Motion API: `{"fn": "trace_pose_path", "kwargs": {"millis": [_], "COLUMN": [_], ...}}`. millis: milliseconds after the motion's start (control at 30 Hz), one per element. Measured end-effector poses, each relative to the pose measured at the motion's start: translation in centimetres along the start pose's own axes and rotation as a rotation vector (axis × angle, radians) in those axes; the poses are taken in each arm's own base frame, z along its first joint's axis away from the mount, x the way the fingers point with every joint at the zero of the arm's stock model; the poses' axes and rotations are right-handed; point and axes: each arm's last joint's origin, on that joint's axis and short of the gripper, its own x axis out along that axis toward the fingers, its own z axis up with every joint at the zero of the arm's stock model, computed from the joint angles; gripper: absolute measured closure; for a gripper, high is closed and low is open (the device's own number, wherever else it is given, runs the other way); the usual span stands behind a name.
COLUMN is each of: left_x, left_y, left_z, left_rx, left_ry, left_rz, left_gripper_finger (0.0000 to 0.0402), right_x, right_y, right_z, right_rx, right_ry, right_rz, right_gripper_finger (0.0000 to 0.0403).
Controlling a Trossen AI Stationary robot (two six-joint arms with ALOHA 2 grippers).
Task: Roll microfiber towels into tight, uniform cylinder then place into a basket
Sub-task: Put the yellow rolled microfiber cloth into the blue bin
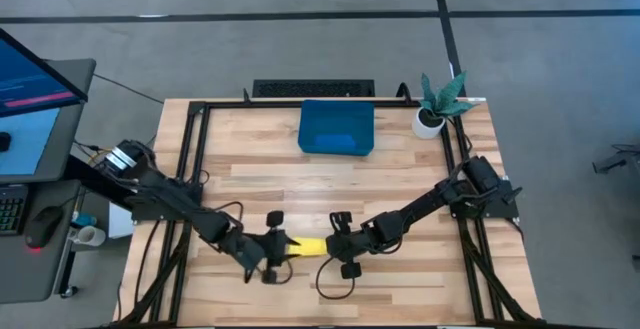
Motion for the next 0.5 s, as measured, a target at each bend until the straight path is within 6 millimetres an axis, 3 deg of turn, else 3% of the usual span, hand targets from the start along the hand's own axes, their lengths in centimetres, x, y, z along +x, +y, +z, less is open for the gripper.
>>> {"fn": "trace_pose_path", "kwargs": {"millis": [167, 333, 500], "left_x": [-1.7, -1.5, -1.2], "left_y": [-0.5, -0.2, 0.2], "left_z": [1.2, 1.1, 1.0], "left_rx": [0.171, 0.232, 0.237], "left_ry": [-0.062, -0.054, -0.024], "left_rz": [-0.038, -0.015, -0.025], "left_gripper_finger": [0.0290, 0.0285, 0.0255], "right_x": [0.0, 0.0, 0.0], "right_y": [0.0, -0.1, -0.1], "right_z": [0.0, 0.0, 0.0], "right_rx": [0.001, 0.000, -0.001], "right_ry": [-0.005, -0.005, -0.005], "right_rz": [-0.002, -0.003, -0.003], "right_gripper_finger": [0.0335, 0.0335, 0.0335]}}
